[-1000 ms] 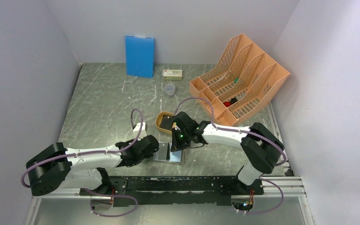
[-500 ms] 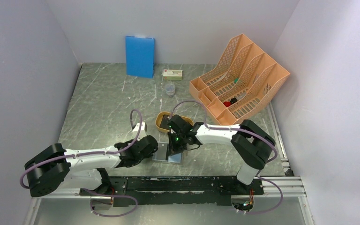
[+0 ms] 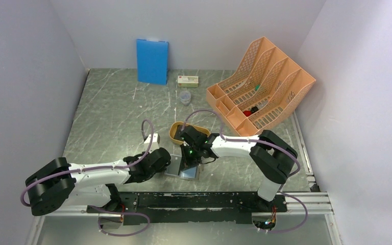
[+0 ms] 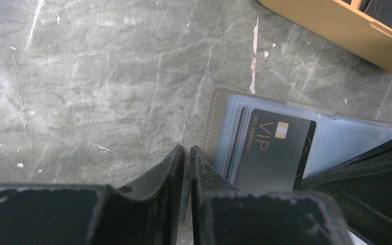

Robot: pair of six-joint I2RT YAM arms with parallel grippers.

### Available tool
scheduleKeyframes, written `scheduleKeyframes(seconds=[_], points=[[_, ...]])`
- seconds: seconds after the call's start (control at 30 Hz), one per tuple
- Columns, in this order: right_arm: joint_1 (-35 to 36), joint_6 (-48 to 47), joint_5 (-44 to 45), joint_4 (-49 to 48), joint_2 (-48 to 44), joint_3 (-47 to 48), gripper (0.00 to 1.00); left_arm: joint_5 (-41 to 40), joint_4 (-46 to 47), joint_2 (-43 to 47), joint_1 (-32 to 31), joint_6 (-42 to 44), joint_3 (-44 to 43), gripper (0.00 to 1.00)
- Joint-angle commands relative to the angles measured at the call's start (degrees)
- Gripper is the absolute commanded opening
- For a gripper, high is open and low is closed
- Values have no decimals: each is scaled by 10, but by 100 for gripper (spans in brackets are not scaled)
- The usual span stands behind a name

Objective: Put the credit cards into the card holder
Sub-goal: Insert the credit card into the card holder.

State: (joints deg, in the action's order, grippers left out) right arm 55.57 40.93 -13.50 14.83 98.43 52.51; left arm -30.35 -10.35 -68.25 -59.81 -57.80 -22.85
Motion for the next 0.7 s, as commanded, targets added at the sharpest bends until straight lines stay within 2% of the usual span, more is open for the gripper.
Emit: scheduleKeyframes(seconds=[0.0,0.07,0.1,0.27,0.37,0.47,0.6,0.67], points=[[7,-4,-2,-26,-7,17,0,71,-33,-6,-1,-2,32,16],[6,-11,8,-12,-21,18,0,63,-46,5,-1,-10,32,17],[7,-15,15,-2,-31,17,4,57,-54,13,-1,-14,32,17],[5,-41,43,63,-103,20,27,24,-93,58,-2,-28,26,22],[1,-56,82,112,-143,27,33,6,-121,76,-1,-36,11,25],[-8,-59,157,146,-184,18,45,-13,-155,97,-2,-51,2,27],[-11,-47,206,157,-201,-6,61,-37,-180,131,-1,-81,6,28],[-11,-35,215,153,-200,-14,64,-42,-189,145,-1,-91,10,29]])
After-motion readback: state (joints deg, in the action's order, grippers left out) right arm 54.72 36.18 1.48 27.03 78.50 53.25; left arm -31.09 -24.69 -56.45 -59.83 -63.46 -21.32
